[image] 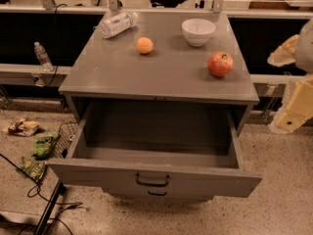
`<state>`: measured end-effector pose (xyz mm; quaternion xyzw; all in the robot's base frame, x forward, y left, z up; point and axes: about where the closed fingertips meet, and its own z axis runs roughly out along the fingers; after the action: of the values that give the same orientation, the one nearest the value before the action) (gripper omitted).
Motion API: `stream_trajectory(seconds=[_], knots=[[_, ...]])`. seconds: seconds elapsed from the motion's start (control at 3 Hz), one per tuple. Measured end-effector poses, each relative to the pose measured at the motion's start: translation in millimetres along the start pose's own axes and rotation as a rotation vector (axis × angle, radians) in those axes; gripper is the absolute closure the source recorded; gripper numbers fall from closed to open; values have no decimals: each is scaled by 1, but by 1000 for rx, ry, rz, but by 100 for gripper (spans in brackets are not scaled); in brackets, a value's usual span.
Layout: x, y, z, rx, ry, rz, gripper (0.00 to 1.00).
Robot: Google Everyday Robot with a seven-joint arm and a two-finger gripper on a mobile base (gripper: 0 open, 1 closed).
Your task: Close top drawer
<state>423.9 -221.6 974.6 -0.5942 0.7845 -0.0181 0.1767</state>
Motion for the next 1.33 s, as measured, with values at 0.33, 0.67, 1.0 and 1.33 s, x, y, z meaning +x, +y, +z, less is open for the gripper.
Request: stream_trajectory(seconds=[0.33,0.67,1.0,1.33], knots=[[5,23,-4,6,-72,24,41],[24,57,26,0,-195,99,63],[36,84,79,-39,-317,132,87],[36,91,90,-45,-346,122,100]])
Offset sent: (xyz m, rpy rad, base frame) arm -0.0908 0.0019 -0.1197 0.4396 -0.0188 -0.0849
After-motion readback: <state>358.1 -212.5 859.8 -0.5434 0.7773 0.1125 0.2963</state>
